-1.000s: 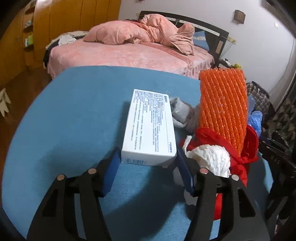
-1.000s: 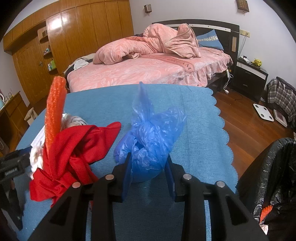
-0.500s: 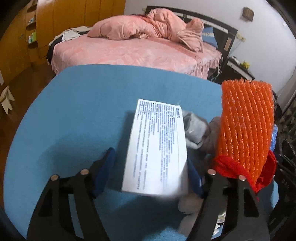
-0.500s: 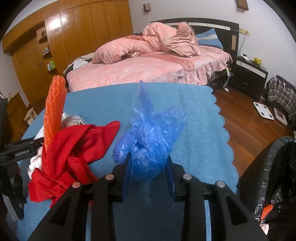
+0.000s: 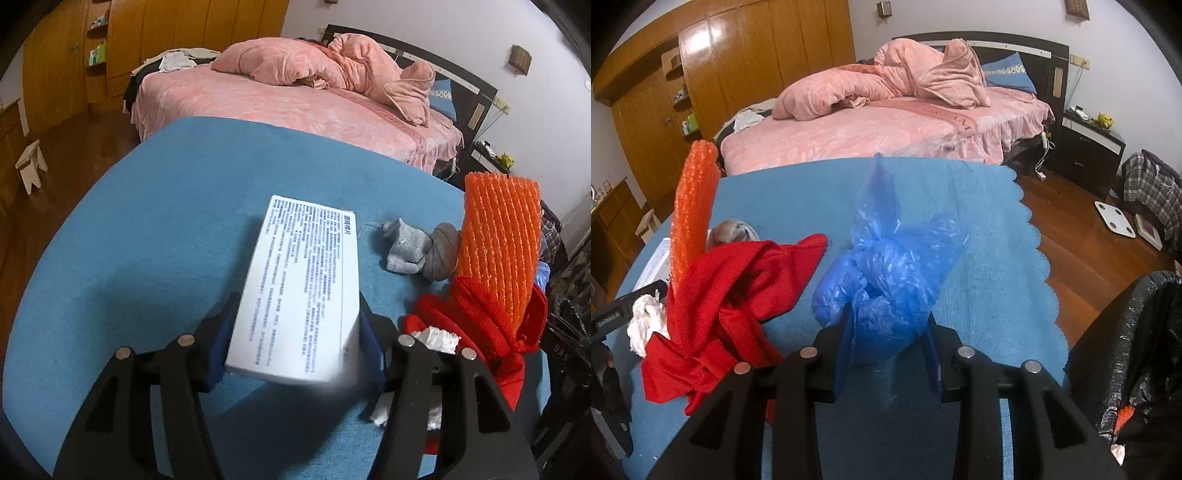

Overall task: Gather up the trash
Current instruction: 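Lift the white box with the left tool while the right tool carries the blue bag toward the bin, then open both tools over the bin to drop the white box and blue bag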

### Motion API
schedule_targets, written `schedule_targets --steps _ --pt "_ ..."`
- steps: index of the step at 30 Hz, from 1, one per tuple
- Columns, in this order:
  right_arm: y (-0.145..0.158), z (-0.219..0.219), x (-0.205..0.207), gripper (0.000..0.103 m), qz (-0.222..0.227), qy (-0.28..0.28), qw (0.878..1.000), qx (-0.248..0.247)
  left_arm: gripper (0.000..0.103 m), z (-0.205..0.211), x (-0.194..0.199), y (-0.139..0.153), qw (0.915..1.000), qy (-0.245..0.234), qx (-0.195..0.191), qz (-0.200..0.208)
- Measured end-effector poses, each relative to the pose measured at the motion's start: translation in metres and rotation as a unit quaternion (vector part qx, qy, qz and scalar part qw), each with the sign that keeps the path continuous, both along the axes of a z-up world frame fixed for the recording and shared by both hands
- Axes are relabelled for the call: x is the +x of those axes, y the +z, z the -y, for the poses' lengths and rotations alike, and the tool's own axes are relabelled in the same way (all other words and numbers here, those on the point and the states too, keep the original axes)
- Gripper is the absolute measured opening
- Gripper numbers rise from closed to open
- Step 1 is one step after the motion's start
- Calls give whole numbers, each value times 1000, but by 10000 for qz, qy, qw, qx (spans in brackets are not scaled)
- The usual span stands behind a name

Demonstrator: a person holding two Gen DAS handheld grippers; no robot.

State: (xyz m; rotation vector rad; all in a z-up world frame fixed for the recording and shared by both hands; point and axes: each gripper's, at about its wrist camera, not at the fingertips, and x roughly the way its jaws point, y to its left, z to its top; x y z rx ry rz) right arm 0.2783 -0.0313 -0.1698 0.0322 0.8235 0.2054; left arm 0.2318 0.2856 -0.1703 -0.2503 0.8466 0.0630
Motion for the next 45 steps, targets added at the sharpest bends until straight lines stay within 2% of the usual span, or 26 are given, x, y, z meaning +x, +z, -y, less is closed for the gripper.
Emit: schedule_targets --steps 5,11,15,18,22,33,39,45 --pt "2 4 -2 33 65 33 9999 154 57 1 -5 12 9998 53 -25 202" --pt "24 17 -20 30 459 2 9982 388 57 5 -21 51 9967 118 117 798" --pt "40 28 -33 30 627 -1 9965 555 57 15 -32 73 9945 85 148 1035" --pt "54 36 -48 30 773 21 9952 602 57 33 -44 87 9927 -25 359 1152" --pt "70 49 -69 29 895 15 9942 604 57 64 -60 100 9913 -238 491 1201" --pt "104 113 -131 29 1129 -449 9912 532 57 155 -99 109 9890 -712 340 1255" --pt "108 165 -156 29 1138 -880 9893 230 57 219 -112 114 9825 -1237 333 1350" --pt "100 219 -177 29 1003 -1384 9852 85 57 286 -116 106 9731 -1912 112 1277"
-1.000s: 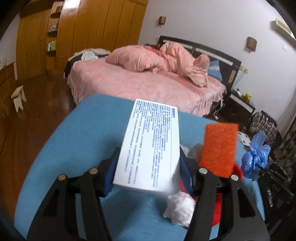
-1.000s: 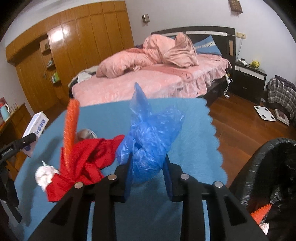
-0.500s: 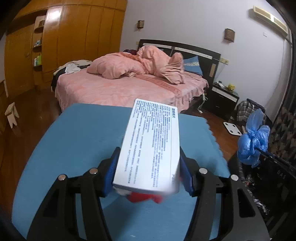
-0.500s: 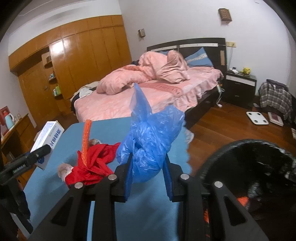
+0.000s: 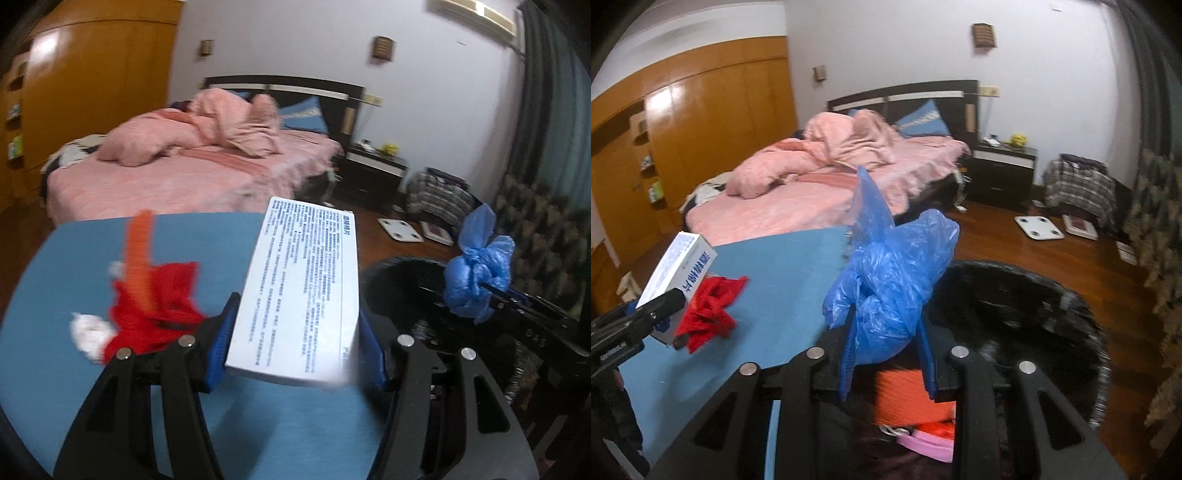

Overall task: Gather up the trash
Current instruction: 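Open both tools over the bin to drop the white box and blue bag, then grasp the white tissue with the left tool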

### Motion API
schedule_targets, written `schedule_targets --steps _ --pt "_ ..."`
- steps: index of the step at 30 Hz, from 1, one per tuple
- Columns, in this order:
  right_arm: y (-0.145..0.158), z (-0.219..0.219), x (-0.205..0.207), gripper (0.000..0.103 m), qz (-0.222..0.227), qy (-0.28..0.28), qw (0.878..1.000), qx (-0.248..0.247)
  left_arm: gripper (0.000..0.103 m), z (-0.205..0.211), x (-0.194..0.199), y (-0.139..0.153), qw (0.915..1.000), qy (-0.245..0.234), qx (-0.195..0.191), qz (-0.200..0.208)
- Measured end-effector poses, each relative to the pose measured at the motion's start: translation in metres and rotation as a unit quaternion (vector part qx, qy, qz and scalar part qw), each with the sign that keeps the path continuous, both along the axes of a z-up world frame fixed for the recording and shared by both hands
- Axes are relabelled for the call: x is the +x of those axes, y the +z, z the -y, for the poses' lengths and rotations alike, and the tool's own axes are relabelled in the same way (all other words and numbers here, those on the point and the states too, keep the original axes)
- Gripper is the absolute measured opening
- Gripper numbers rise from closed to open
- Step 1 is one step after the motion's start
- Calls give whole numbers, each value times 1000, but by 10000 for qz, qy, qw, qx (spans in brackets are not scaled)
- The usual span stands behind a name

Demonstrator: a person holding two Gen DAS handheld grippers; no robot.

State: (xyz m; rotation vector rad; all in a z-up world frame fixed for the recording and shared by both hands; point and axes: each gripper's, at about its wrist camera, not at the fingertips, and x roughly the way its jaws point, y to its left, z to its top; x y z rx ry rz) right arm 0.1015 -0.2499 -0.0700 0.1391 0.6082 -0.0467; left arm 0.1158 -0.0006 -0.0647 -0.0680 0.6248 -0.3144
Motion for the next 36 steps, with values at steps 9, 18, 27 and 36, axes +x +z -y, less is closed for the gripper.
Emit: schedule_targets --steps 9,18,27,36 --pt "-14 65 -17 30 -193 -628 9978 -43 58 88 15 -16 9966 -794 -147 -154" --pt "-27 84 -19 63 -313 -978 9946 -157 80 120 32 -34 9913 -1239 -244 -372" --pt "-19 71 -17 97 -82 -1026 9944 -217 88 74 22 -29 9973 -728 95 -49" --pt "-3 -2 2 97 205 -251 9995 3 89 -23 7 -24 9967 395 652 282"
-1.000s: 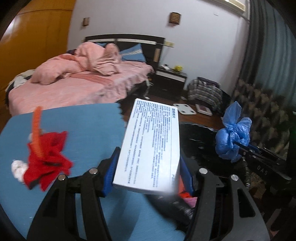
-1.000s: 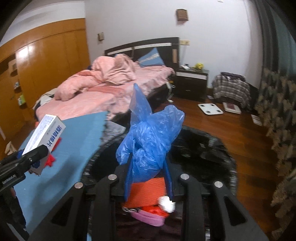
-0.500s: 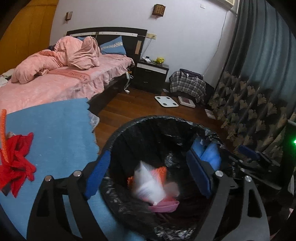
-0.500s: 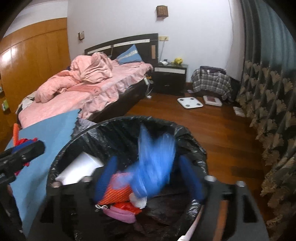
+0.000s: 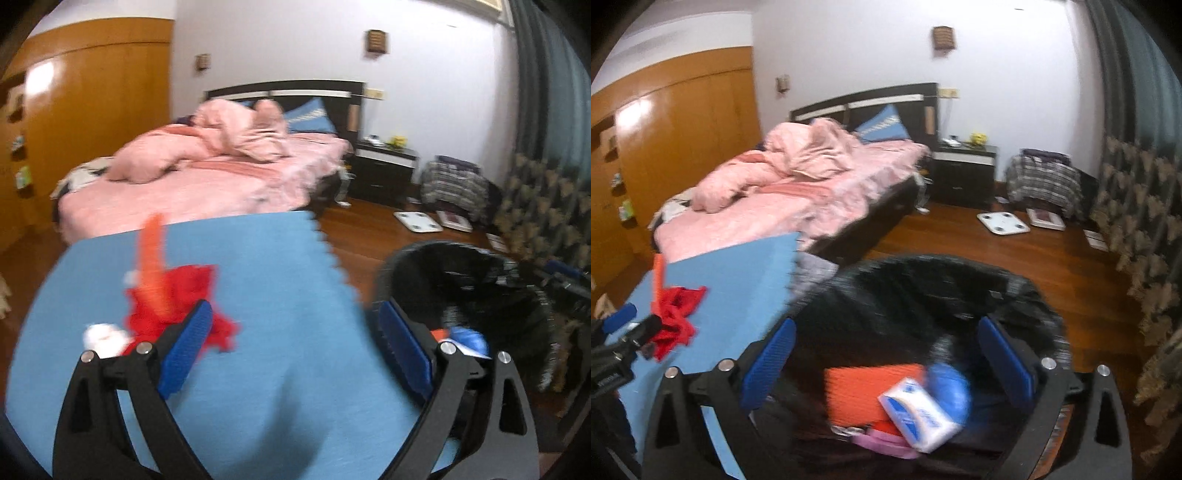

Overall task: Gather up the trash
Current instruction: 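Grasp the white tissue with the left tool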

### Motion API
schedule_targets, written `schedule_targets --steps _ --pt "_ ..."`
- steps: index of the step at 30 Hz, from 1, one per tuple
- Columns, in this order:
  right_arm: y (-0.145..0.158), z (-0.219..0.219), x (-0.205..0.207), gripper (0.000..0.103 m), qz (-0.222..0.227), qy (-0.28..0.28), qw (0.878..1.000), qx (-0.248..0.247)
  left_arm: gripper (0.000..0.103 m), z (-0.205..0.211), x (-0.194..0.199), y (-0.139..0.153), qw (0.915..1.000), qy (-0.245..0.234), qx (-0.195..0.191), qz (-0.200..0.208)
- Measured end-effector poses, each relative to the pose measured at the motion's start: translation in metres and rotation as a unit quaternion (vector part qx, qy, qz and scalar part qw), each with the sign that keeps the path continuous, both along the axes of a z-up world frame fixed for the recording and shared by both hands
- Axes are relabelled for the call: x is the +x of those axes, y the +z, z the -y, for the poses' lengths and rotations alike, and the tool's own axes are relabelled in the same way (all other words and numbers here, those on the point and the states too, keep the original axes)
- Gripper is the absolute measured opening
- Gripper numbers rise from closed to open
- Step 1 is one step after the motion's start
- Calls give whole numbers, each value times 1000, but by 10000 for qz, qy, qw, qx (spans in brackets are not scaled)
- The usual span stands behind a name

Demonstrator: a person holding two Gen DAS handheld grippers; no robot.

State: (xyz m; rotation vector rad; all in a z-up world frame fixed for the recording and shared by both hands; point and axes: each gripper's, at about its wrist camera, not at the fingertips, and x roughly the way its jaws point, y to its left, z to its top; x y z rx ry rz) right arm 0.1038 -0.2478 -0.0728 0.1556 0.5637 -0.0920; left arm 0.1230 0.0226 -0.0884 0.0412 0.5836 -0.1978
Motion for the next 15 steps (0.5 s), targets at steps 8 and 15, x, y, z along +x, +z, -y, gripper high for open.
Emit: schedule_targets --steps 8,15 --pt "-9 -116 35 97 -14 1072 9942 -40 89 -119 5 -13 9923 1220 90 -170" --pt "-37 -185 64 97 -204 1487 9883 -255 89 -179 22 -36 9833 1746 -25 -511"
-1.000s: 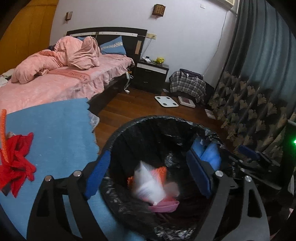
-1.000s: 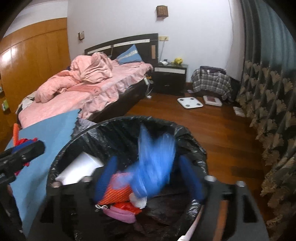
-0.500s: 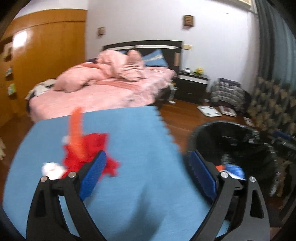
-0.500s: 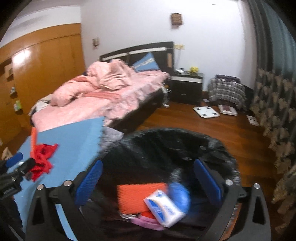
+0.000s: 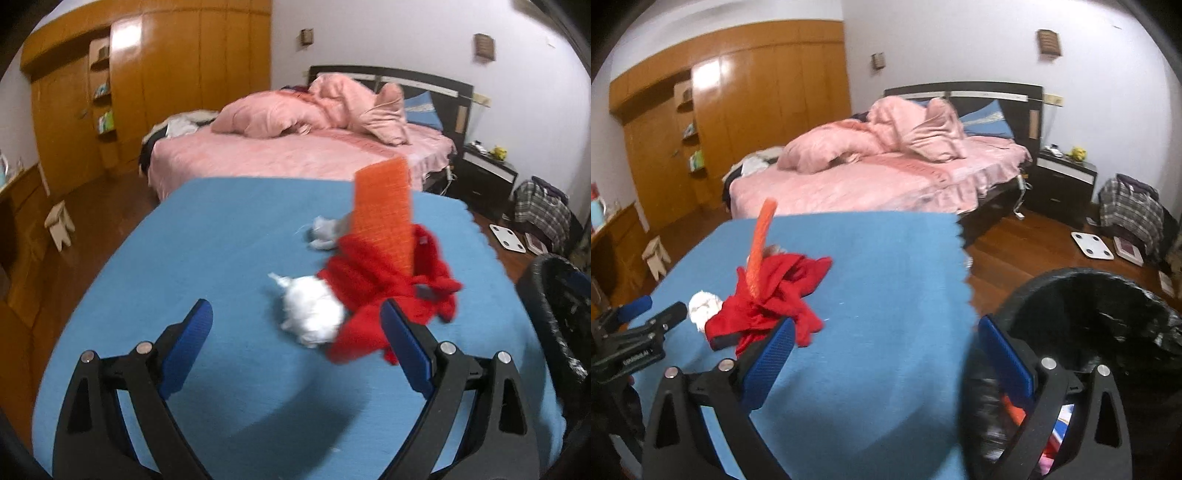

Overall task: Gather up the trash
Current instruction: 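Grasp the white tissue with the left tool, then grasp the red cloth with the right tool while the left tool holds the tissue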

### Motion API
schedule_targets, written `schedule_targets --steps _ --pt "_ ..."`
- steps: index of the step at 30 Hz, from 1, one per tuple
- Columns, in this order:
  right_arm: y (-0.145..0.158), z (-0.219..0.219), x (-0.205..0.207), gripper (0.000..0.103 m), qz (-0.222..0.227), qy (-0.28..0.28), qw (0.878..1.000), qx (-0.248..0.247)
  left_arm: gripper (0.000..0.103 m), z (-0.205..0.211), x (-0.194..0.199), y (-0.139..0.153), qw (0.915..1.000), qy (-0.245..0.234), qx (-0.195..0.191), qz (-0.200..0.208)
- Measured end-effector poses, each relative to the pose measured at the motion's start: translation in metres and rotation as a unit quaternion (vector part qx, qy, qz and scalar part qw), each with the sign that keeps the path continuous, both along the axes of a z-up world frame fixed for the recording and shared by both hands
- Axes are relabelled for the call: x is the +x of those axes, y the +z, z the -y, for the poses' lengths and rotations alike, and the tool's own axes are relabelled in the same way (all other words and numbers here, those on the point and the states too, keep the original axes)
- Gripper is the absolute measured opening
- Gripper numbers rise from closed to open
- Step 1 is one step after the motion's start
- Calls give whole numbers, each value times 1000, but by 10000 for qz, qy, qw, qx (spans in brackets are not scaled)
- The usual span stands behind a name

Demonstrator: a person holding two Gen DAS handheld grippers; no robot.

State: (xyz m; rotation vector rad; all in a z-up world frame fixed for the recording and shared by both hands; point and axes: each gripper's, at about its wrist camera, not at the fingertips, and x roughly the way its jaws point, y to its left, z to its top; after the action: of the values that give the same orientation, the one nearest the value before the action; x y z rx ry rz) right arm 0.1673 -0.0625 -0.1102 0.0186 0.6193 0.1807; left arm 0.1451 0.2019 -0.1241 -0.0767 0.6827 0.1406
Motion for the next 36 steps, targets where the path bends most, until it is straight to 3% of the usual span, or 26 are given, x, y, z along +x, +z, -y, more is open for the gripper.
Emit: schedule_targets --steps 9,14,18,27,36 --pt "-29 -21 24 97 -202 -64 9996 -187 76 -16 35 -24 9989 -64 -299 -366" --pt "-34 -24 28 97 -274 -28 9994 -224 55 -19 49 -40 9955 -258 -602 -680" --pt "-35 -27 27 97 -289 40 9991 -303 29 -12 49 -40 9948 -507 -613 -630" --pt "-30 -29 23 97 -255 127 9995 -153 25 -31 29 -27 9957 -246 -830 -329" --pt "-27 -64 15 94 -401 663 9970 60 25 -48 12 -27 9982 -123 -309 -491"
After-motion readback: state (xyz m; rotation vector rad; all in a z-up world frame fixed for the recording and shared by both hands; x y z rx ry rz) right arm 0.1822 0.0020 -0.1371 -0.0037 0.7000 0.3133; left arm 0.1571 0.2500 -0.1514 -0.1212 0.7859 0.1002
